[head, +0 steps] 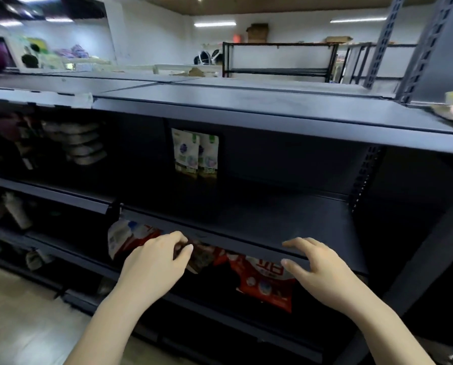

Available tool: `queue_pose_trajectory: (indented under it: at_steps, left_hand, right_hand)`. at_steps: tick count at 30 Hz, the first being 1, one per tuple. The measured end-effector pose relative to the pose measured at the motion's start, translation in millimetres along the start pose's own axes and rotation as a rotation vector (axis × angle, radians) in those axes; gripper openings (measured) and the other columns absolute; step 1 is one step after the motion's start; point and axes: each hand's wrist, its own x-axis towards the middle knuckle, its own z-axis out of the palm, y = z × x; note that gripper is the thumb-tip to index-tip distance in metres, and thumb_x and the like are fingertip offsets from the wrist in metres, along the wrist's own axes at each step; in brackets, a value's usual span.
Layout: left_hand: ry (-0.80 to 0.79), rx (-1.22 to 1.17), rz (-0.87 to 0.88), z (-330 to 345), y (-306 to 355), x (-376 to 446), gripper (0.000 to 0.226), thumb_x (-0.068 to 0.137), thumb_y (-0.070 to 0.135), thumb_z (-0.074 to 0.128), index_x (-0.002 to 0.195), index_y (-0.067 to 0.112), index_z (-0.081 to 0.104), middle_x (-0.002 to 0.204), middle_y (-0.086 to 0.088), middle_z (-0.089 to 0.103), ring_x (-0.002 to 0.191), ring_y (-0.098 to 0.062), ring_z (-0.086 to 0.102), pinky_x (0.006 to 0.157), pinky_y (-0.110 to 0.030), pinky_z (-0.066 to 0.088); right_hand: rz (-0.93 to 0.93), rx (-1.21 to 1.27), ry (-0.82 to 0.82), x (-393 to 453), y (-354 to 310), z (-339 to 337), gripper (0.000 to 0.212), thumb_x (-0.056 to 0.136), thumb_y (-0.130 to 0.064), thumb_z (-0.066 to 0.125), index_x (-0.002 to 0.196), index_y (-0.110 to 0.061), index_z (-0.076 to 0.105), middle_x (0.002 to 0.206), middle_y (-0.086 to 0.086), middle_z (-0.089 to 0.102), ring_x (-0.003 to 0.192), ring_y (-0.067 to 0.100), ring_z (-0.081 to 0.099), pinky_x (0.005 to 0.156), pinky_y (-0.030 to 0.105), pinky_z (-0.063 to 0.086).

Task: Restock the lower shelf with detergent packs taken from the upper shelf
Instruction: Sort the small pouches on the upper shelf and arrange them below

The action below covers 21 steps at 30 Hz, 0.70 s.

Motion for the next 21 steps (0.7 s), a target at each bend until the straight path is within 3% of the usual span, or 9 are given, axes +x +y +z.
queue_pose_trajectory:
  at_steps: [2, 6, 12, 18, 21]
  left_hand:
    - [-0.014, 0.002, -0.017, 0, -13, 24, 0.026, 0.095, 0.051, 0.041, 0.113, 0.039, 0.055, 0.082, 0.023, 0.053, 0.084, -0.004, 0.055, 0.056, -0.016, 0.037]
    - [-0.052, 0.033, -0.03, -1, -33, 72, 0.026, 0.096, 0.051, 0.04, 0.113, 0.037, 0.055, 0.098, 0.02, 0.061, 0.087, -0.007, 0.058, 0.059, -0.021, 0.043]
    - [-0.107, 0.021, -0.059, -4, -56, 128, 0.032, 0.096, 0.05, 0.042, 0.119, 0.032, 0.056, 0.106, 0.011, 0.064, 0.09, -0.012, 0.061, 0.072, -0.03, 0.053]
    - [-0.136, -0.099, -0.089, 11, -84, 181, 0.034, 0.095, 0.045, 0.046, 0.124, 0.029, 0.055, 0.11, 0.001, 0.063, 0.092, -0.02, 0.061, 0.08, -0.039, 0.055]
    - [-0.154, -0.157, -0.073, 31, -103, 215, 0.037, 0.093, 0.043, 0.048, 0.125, 0.026, 0.056, 0.12, -0.005, 0.062, 0.101, -0.025, 0.059, 0.084, -0.033, 0.051]
  right_hand:
    - [0.005, 0.002, -0.016, 22, -6, 5, 0.037, 0.094, -0.045, 0.05, 0.129, -0.035, 0.048, 0.131, -0.018, 0.047, 0.125, 0.007, 0.042, 0.1, 0.028, 0.039]
    - [0.029, 0.001, -0.018, 68, -14, 11, 0.037, 0.094, -0.044, 0.05, 0.129, -0.034, 0.048, 0.133, -0.015, 0.048, 0.122, 0.009, 0.045, 0.098, 0.031, 0.042]
    - [0.058, 0.029, -0.064, 129, -18, 20, 0.039, 0.094, -0.048, 0.048, 0.132, -0.037, 0.046, 0.14, -0.01, 0.044, 0.123, 0.01, 0.044, 0.086, 0.023, 0.037]
    - [0.146, 0.116, -0.133, 183, -29, 37, 0.04, 0.096, -0.042, 0.05, 0.135, -0.036, 0.043, 0.144, -0.004, 0.039, 0.126, 0.018, 0.043, 0.092, 0.026, 0.039]
    - [0.143, 0.106, -0.113, 203, -33, 47, 0.042, 0.096, -0.041, 0.05, 0.136, -0.034, 0.041, 0.144, -0.004, 0.04, 0.126, 0.018, 0.043, 0.093, 0.026, 0.038]
